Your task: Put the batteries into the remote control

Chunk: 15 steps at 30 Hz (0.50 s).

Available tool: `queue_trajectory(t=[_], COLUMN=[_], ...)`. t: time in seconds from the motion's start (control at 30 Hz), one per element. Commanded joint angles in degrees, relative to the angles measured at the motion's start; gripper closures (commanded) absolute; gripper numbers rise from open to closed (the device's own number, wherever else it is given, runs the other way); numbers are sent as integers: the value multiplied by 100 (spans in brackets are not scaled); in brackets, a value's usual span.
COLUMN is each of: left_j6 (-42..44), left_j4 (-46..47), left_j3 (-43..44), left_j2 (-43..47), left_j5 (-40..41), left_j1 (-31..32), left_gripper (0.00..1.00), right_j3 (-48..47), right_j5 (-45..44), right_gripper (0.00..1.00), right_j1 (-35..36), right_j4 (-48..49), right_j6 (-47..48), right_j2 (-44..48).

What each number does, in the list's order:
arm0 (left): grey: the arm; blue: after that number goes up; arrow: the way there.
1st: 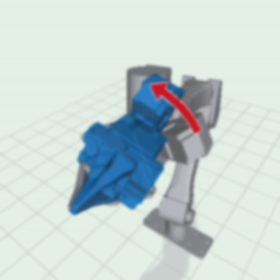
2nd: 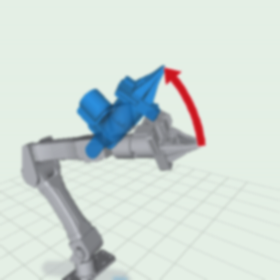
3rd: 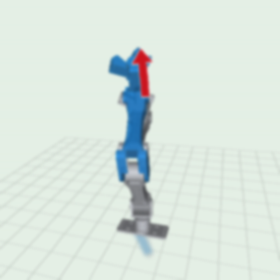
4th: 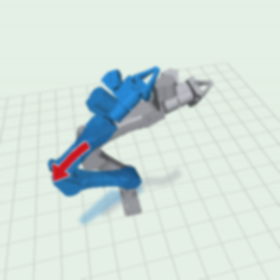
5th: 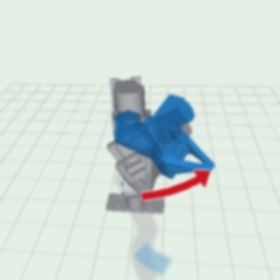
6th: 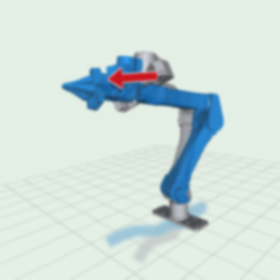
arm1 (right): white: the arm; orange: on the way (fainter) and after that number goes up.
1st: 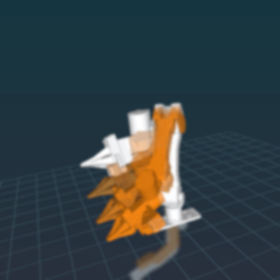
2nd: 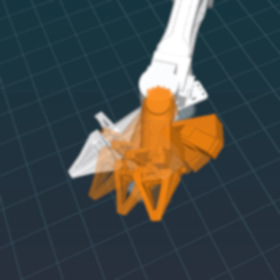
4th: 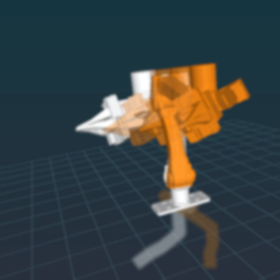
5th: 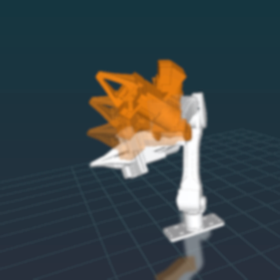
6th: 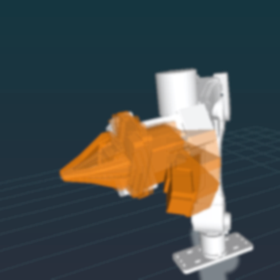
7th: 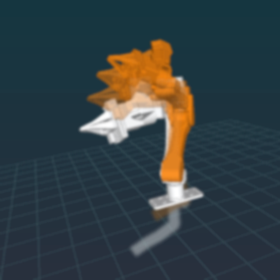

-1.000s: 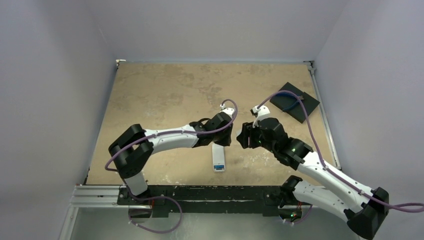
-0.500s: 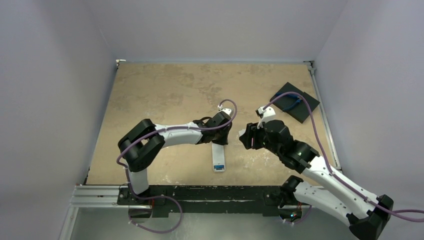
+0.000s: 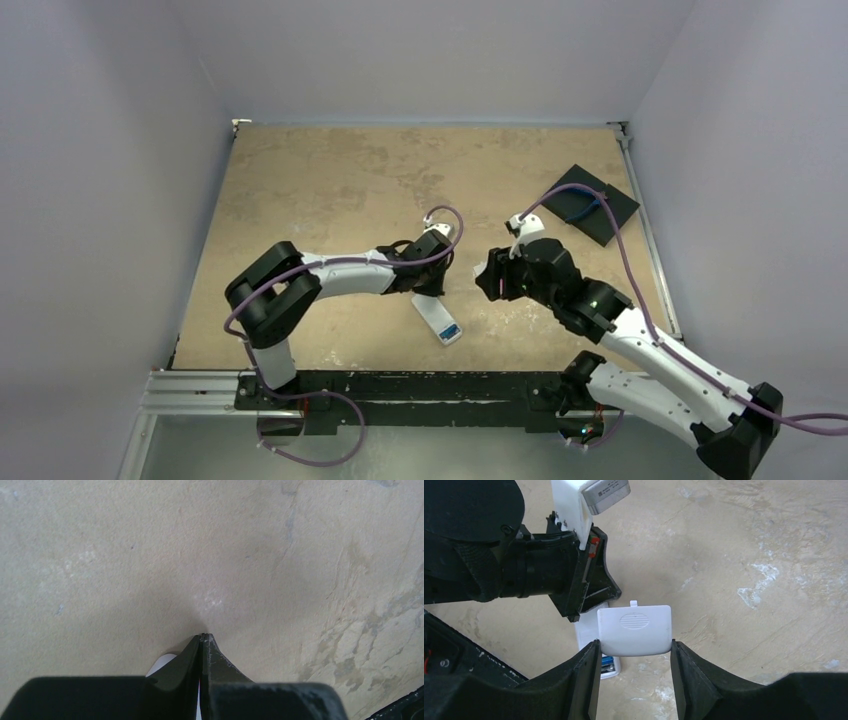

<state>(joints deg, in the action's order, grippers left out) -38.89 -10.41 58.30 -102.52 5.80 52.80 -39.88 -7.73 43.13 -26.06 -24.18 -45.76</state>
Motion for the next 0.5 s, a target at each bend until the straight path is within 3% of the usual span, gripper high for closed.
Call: queue_trajectory(t=[0.0, 0.47], left_j6=[-5, -22], left_j4=[-327, -653], left_j3=[-241, -502], left_j2=[398, 1206], left_j5=[238, 516], left_j1=[-80, -141], left_gripper=[100, 100], right_j3=[-56, -709], right_j5=[284, 579], right_gripper=[78, 78], right_j1=[85, 275], right_j4=[143, -47], right_j6=[160, 1060], right_j2=[-204, -883])
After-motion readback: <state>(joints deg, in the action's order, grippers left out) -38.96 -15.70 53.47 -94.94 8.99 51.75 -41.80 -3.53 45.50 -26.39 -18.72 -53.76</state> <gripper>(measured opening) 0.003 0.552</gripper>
